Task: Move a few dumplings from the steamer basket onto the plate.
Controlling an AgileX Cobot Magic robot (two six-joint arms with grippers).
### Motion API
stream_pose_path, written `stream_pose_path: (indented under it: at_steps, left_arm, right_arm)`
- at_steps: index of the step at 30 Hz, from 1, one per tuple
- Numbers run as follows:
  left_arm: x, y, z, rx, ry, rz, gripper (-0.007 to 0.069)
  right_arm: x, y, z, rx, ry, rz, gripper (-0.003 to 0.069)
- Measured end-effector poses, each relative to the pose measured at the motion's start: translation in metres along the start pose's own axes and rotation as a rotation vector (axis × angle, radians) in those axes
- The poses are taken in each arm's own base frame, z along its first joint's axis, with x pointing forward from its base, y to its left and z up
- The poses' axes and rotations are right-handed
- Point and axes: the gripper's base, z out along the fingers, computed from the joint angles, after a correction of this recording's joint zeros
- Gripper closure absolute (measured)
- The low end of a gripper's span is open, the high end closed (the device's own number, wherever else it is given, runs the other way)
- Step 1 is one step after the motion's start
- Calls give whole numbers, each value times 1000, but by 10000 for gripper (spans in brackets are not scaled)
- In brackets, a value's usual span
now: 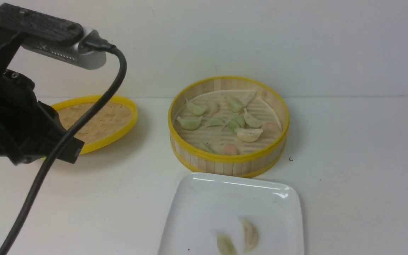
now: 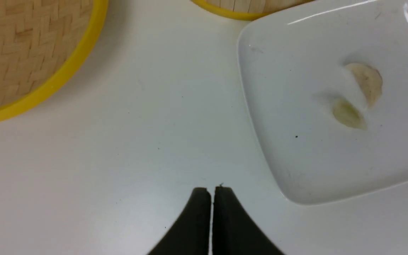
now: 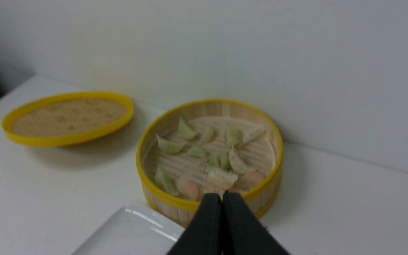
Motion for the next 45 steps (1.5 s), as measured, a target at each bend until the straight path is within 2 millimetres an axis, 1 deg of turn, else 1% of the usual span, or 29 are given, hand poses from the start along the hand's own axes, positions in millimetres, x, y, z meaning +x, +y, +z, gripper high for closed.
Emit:
stream_pose_path:
  at_steps: [1,2,3,4,6,7,8,10,13,16,20,21,23,24,26,27,28,31,32,33,36,39,45]
  left_arm:
    - [-1,-1,0,12,-10,-5,631]
    - [-1,-1,0,12,-12,-5,631]
    - [-2,-2,0,20,-22,-8,631]
    - [-3,-2,0,26,-31,-10,631]
    - [-6,-4,0,47,-65,-18,631]
    - [-6,-4,0,49,-68,-19,631]
    - [-8,-5,-1,57,-90,-19,631]
    - [-11,-5,-1,60,-121,-19,631]
    - [-11,-6,-5,61,-158,-19,631]
    - [0,-6,-15,65,-214,-23,631]
    - [32,-7,-31,72,-354,-36,631]
    - [35,-7,-35,71,-382,-35,631]
    - [59,-7,-41,70,-484,-38,631]
    - [65,-7,-43,70,-514,-40,631]
    - [93,-7,-49,75,-644,-52,631]
    - [95,-7,-49,75,-653,-53,631]
    - [107,-7,-50,81,-706,-69,631]
    - [128,-7,-49,93,-776,-87,631]
    - [129,-7,-50,95,-782,-87,631]
    - [138,-7,-48,100,-793,-92,631]
    - [151,-7,-45,106,-810,-94,631]
    - [157,-7,-41,106,-804,-96,631]
    - [161,-7,-31,99,-768,-89,631]
  right_arm:
    - [19,-3,-8,-15,-51,-7,672]
    - [18,-3,-12,-19,-73,-7,672]
    - [28,-4,-14,-28,-96,-10,672]
    - [34,-6,-21,-35,-133,-9,672]
    - [64,-11,-33,-53,-197,24,672]
    - [65,-11,-35,-55,-210,27,672]
    - [73,-13,-39,-58,-235,44,672]
    - [79,-15,-44,-62,-279,56,672]
    - [80,-16,-52,-75,-340,72,673]
    - [80,-16,-55,-84,-366,79,673]
    - [81,-16,-54,-85,-366,79,673]
    - [80,-16,-54,-86,-367,79,673]
    - [80,-16,-54,-86,-367,79,673]
    - [80,-16,-55,-86,-368,80,673]
    - [80,-16,-55,-87,-368,80,673]
    - [80,-16,-55,-87,-368,80,673]
    - [80,-16,-55,-87,-368,80,673]
    - [80,-16,-55,-86,-369,79,673]
    - [80,-16,-55,-86,-369,79,673]
    - [80,-16,-55,-86,-369,79,673]
    - [80,-16,-55,-86,-369,79,673]
    - [80,-16,-55,-86,-369,79,673]
    - [80,-16,-55,-86,-369,79,673]
